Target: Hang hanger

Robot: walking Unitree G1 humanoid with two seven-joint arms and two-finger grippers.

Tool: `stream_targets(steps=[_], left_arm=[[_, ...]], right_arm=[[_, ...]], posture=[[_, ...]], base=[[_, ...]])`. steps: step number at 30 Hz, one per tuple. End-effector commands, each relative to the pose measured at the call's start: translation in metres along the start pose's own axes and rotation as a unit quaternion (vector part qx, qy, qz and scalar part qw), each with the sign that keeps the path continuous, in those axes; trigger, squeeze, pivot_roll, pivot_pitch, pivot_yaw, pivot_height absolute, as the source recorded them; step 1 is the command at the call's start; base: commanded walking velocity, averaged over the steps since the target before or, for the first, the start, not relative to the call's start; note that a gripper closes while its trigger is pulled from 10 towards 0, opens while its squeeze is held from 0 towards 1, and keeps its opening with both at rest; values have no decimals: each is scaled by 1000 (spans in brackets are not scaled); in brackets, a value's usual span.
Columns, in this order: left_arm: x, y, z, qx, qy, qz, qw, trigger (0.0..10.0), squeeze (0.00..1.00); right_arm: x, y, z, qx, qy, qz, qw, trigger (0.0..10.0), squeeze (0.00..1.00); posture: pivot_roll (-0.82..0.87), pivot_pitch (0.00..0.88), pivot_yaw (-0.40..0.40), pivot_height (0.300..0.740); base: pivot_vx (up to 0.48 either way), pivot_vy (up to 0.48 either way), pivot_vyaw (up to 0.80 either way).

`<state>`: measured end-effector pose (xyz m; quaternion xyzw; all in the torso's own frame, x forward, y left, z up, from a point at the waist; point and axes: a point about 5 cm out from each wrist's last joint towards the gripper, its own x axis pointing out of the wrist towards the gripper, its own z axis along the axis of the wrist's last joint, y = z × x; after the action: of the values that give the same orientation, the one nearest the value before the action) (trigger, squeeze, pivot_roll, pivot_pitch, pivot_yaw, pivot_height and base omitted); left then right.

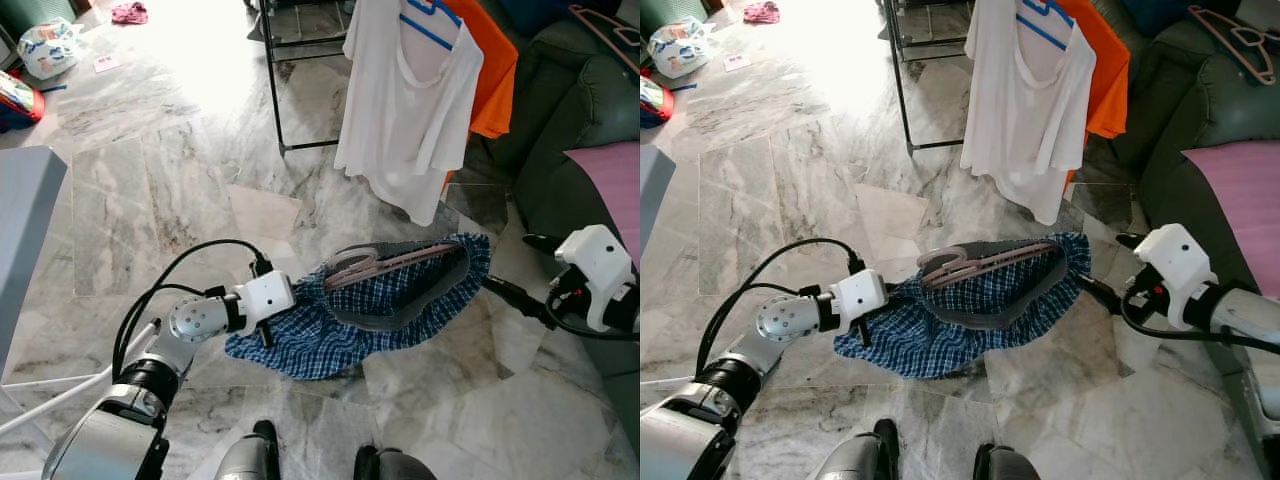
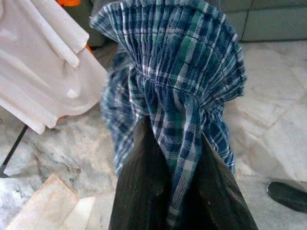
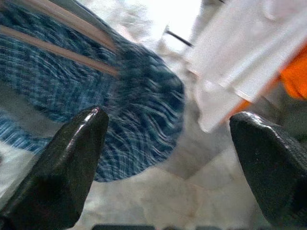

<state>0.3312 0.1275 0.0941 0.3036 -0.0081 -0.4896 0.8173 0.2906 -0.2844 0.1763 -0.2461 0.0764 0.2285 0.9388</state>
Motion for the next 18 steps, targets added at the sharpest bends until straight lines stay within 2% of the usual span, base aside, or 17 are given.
stream_targets(steps=[1, 2, 4, 7, 10, 11, 12, 15, 18], left_arm=[[2, 2, 5, 7, -14, 5, 1000, 0, 0], [4, 3, 8, 5, -20, 11, 1000, 0, 0], [7, 3, 10, 5, -22, 18, 1000, 0, 0], [8, 4, 10, 5, -23, 20, 1000, 0, 0], [11, 5, 14, 2, -31, 28, 999, 0, 0], [11, 5, 14, 2, -31, 28, 999, 0, 0], [11, 6, 15, 3, -34, 30, 999, 0, 0], [12, 8, 18, 1, -40, 34, 999, 0, 0], [13, 9, 19, 1, -43, 36, 998, 0, 0]], right_arm=[[2, -1, -2, 13, 4, -20, 1000, 10000, 0], [10, 5, -1, 41, -9, -44, 998, 10000, 0], [19, 16, -3, 63, -13, -60, 996, 10000, 0], [21, 20, -4, 67, -13, -62, 996, 10000, 0], [38, 45, -11, 92, -3, -70, 993, 10000, 0], [38, 45, -11, 92, -3, -70, 993, 10000, 0], [44, 53, -10, 103, -6, -78, 992, 10000, 0], [52, 60, -8, 105, -1, -96, 990, 10000, 0], [56, 57, -11, 125, 13, -142, 982, 10000, 0]], posture=[[-17, 284, 29, 740], [-14, 285, 29, 740], [-13, 285, 30, 740], [-13, 285, 30, 740], [-15, 287, 35, 740], [-15, 287, 35, 740], [-16, 287, 38, 740], [-16, 287, 41, 740], [-17, 287, 42, 740]], base=[[0, 0, 0], [0, 0, 0], [0, 0, 0], [0, 0, 0], [0, 0, 0], [0, 0, 0], [0, 0, 0], [0, 0, 0], [0, 0, 0]])
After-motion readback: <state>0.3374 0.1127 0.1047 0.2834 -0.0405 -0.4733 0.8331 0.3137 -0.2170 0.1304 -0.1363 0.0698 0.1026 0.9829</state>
